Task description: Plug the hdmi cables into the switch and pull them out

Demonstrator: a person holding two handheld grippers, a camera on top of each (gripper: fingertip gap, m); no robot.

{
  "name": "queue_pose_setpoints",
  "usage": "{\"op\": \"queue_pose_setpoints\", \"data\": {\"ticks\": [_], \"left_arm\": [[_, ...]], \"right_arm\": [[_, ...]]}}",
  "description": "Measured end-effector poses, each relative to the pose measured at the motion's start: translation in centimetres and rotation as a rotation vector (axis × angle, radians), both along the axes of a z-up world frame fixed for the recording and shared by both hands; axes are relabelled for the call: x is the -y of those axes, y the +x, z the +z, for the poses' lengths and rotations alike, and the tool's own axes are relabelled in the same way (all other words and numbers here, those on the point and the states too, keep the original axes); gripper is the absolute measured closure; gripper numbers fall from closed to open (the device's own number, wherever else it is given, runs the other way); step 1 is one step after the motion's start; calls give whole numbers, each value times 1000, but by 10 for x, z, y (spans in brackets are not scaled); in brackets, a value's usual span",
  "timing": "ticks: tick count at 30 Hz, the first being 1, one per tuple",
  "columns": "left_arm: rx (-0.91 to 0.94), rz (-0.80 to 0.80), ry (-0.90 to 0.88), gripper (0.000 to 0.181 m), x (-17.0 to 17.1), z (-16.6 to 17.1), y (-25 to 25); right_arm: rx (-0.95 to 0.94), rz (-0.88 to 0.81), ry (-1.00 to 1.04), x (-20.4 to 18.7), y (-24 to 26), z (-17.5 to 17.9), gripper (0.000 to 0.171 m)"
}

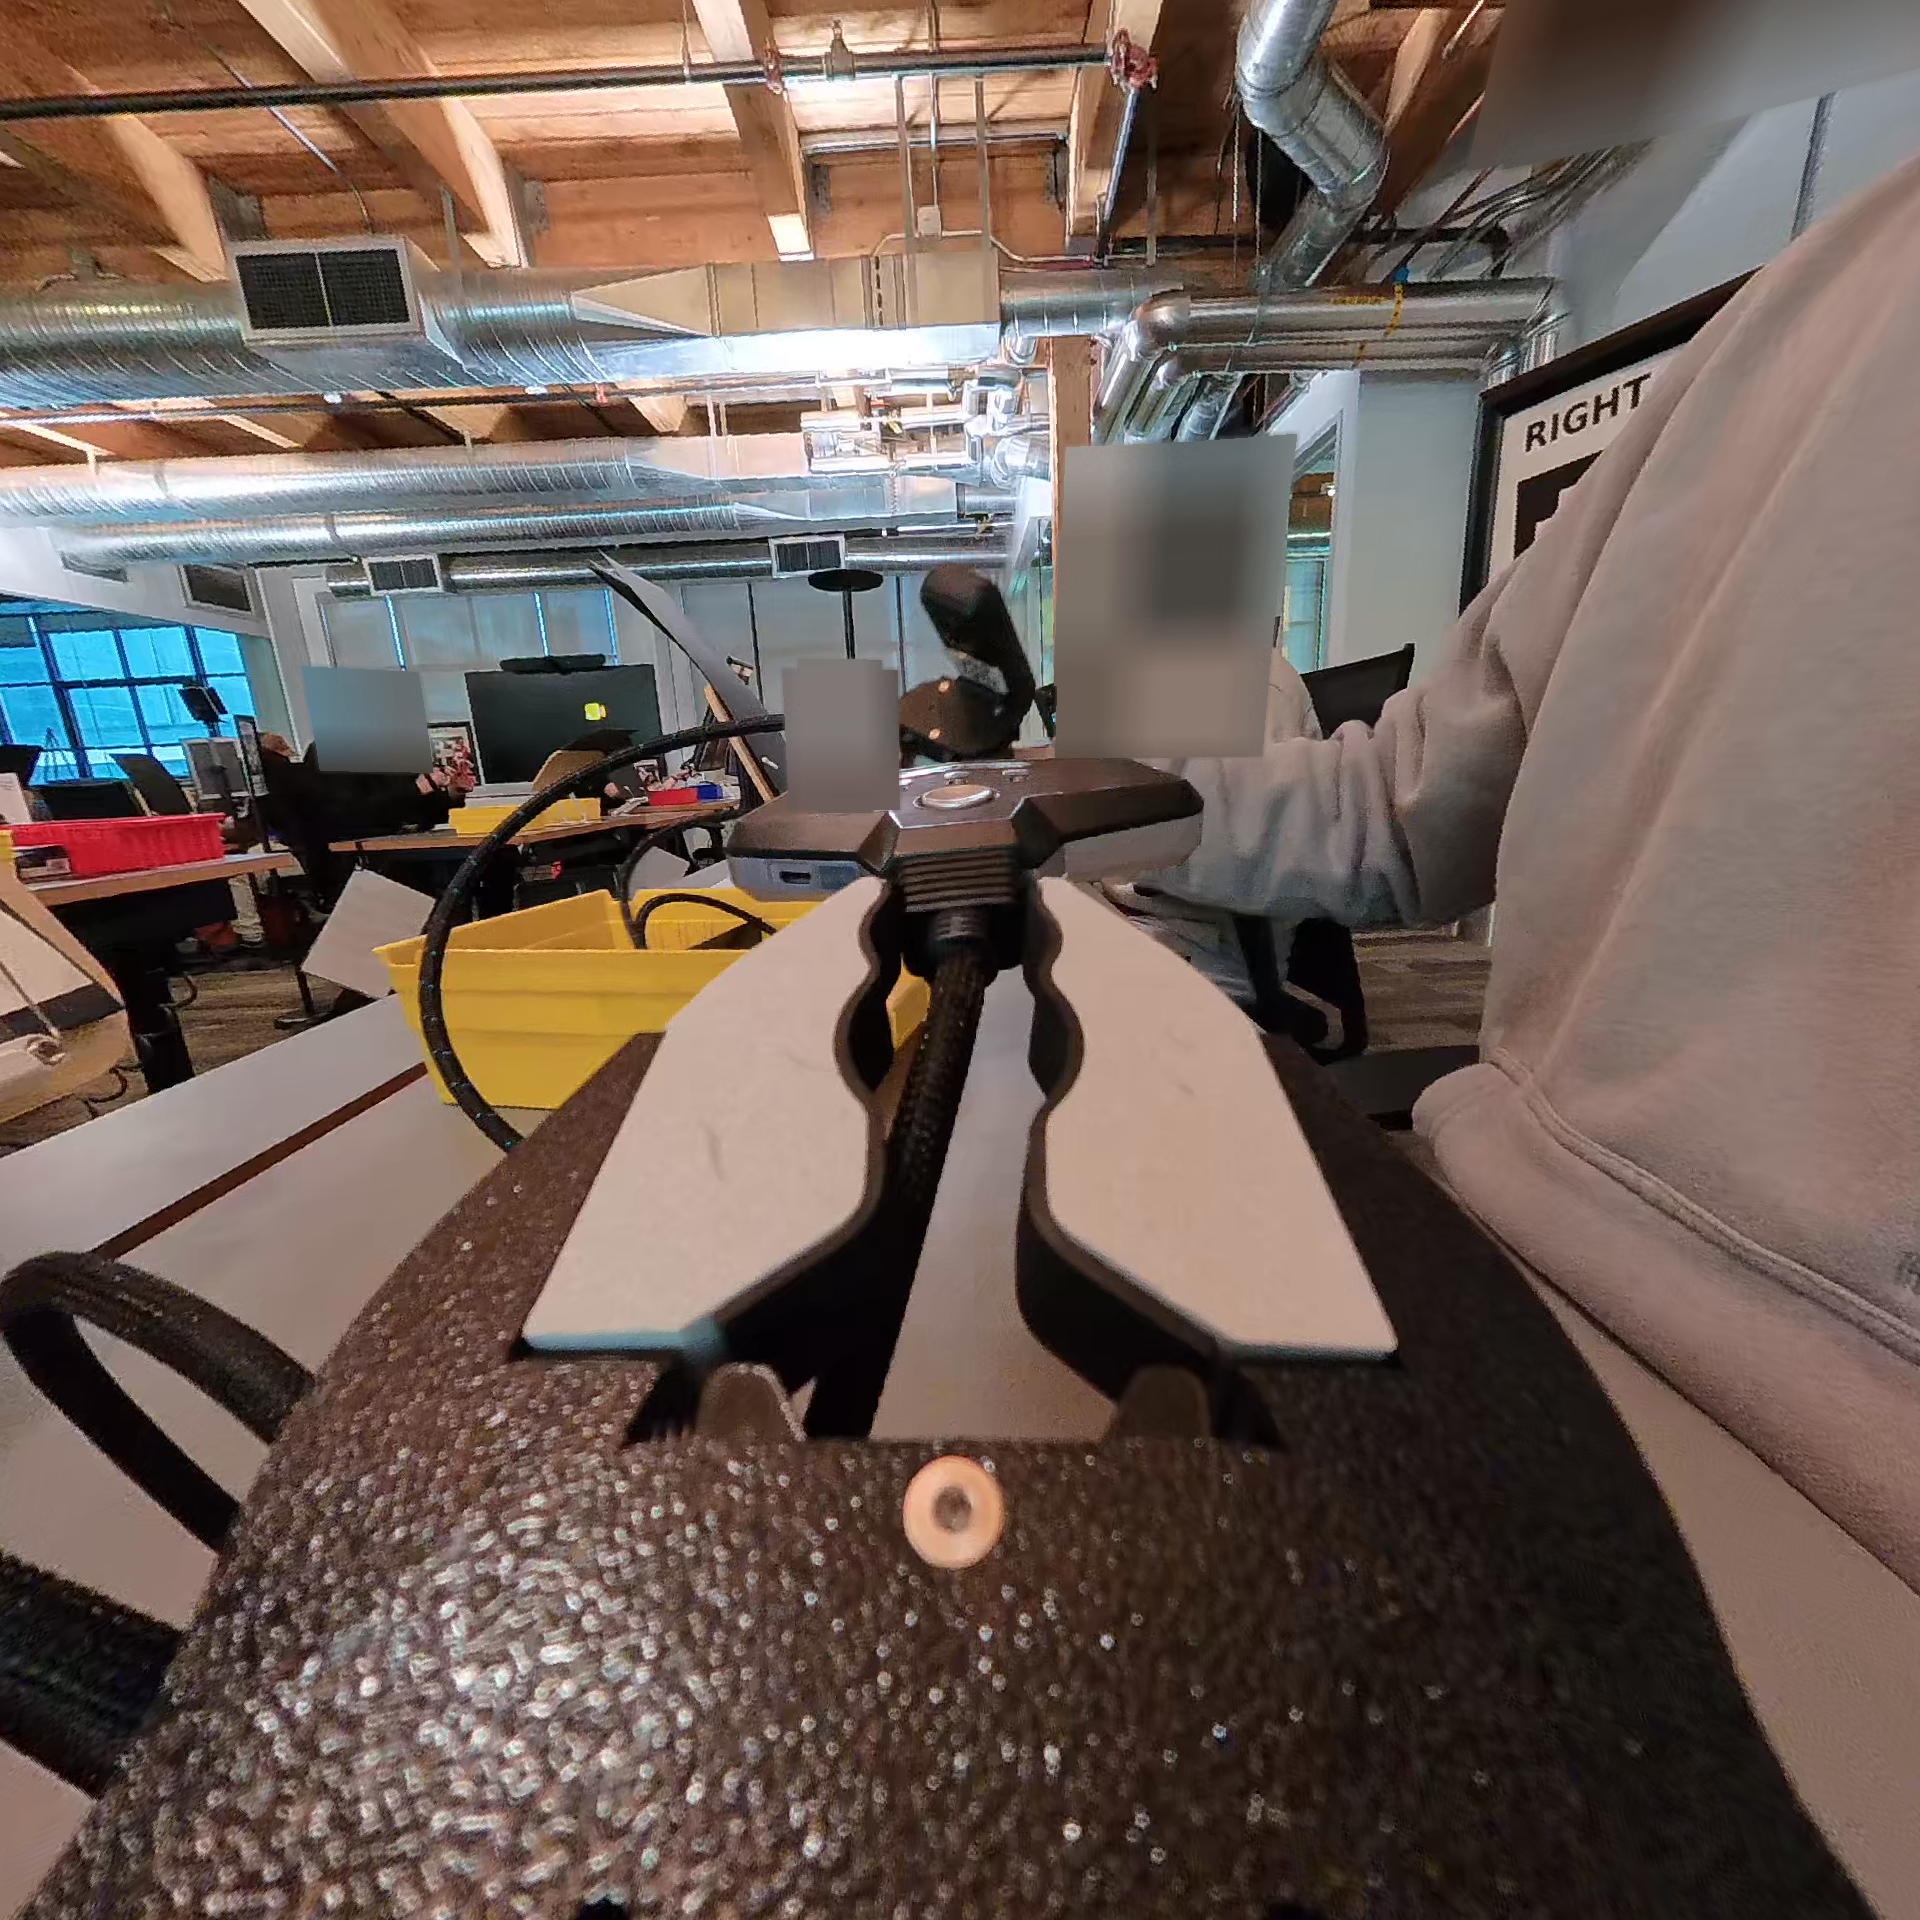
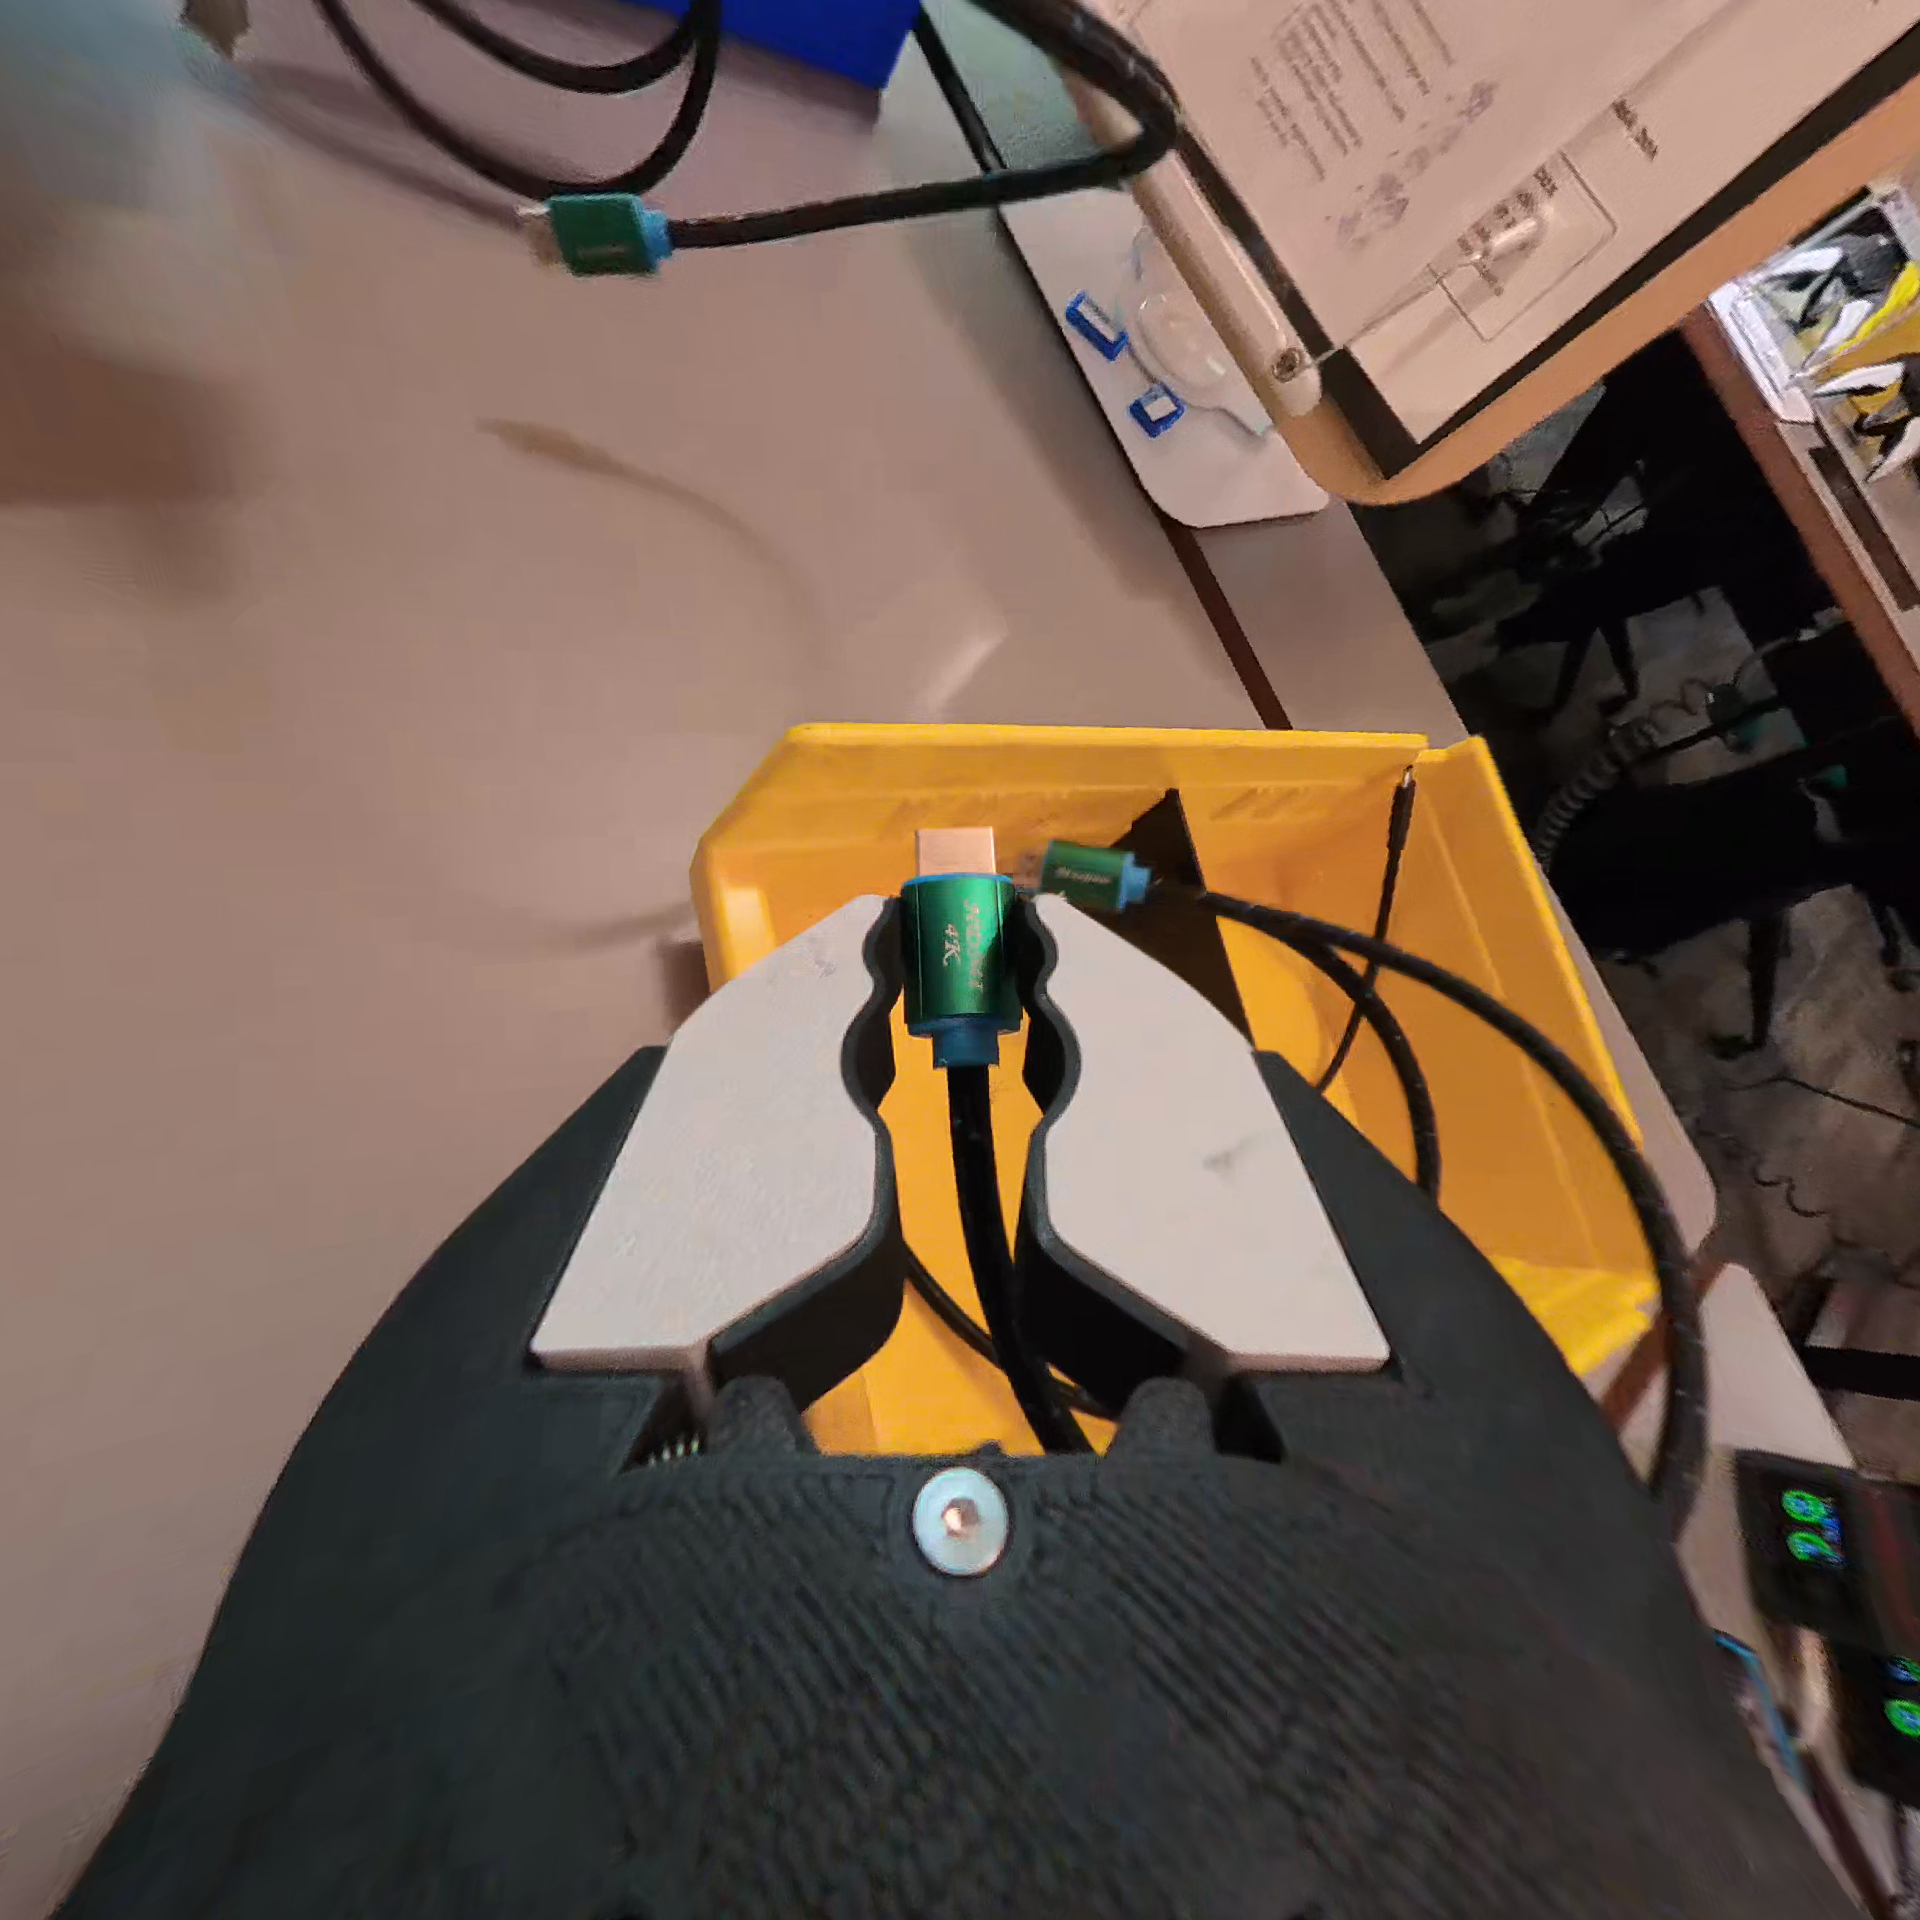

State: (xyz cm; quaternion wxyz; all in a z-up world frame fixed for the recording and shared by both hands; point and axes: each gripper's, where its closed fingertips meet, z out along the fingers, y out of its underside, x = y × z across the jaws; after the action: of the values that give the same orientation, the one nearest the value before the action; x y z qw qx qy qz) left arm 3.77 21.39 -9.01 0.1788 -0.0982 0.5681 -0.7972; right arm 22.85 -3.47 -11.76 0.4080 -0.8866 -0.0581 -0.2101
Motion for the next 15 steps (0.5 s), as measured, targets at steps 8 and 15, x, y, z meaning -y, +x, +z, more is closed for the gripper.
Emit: {"op": "queue_pose_setpoints", "data": {"ticks": [8, 15], "left_arm": [[-38, -21, 18, 159, 9, -11, 4], [-35, -32, 50, 159, 15, -14, 4]], "right_arm": [[-117, -233, -76, 1, 26, -67, 130], [-179, -94, 248, -35, -13, 25, 94]]}}
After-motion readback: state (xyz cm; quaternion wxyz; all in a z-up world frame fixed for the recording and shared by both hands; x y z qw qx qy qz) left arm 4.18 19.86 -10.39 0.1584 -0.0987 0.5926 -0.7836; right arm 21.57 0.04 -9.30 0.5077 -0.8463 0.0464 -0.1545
